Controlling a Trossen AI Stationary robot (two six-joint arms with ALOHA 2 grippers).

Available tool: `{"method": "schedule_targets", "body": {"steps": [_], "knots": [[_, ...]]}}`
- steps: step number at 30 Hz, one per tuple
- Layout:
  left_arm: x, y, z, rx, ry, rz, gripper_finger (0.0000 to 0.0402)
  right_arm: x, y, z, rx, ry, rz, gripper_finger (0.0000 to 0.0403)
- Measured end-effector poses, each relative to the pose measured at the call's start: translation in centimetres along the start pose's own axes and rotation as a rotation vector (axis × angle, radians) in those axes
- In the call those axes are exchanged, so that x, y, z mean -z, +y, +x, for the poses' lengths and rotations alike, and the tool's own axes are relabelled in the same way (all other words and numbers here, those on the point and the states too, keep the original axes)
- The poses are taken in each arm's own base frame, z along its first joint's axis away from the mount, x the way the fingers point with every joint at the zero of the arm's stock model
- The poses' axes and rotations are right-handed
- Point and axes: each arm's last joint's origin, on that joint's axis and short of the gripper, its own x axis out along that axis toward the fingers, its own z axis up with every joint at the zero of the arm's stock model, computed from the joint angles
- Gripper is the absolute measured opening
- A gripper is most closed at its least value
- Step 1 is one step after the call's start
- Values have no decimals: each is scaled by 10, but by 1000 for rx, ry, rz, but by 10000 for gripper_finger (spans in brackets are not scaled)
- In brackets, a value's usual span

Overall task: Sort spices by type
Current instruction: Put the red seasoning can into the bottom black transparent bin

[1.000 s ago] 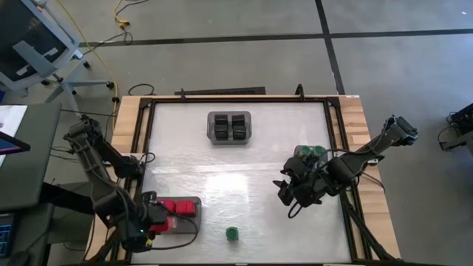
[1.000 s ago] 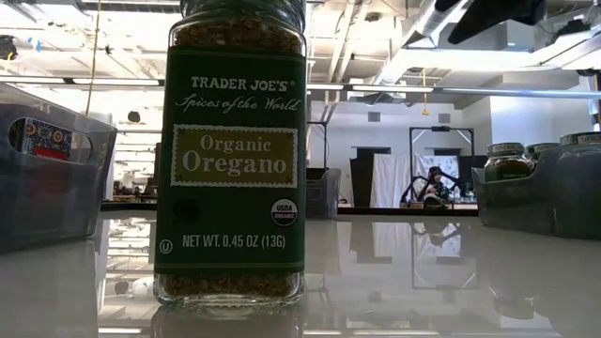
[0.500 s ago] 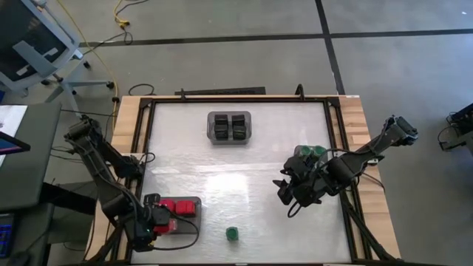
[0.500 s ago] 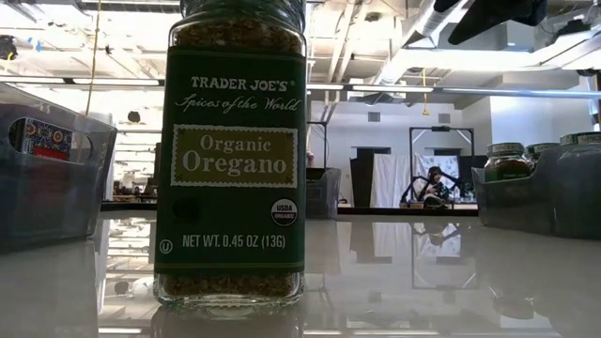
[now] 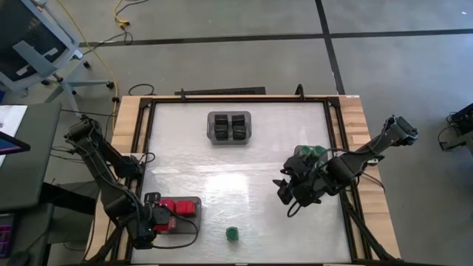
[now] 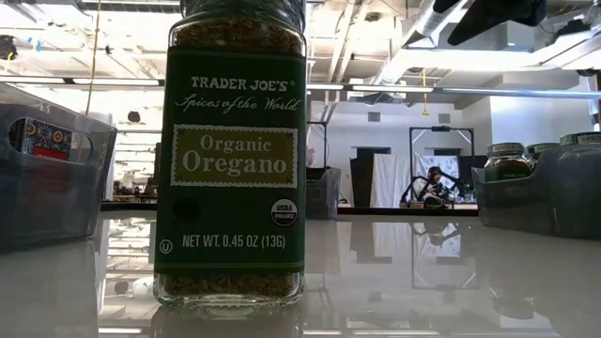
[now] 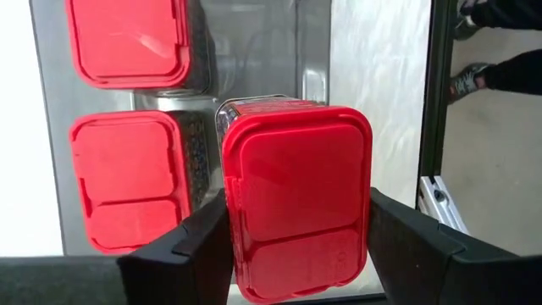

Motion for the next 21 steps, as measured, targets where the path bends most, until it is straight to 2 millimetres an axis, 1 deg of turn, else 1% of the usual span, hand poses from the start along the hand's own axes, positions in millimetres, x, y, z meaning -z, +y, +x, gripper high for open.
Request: {"method": "schedule_targets", "body": {"steps": [21], "knots": [[0,0,0,-7,-10,11,222,-1,-1,1,4,-2,4,260]]}}
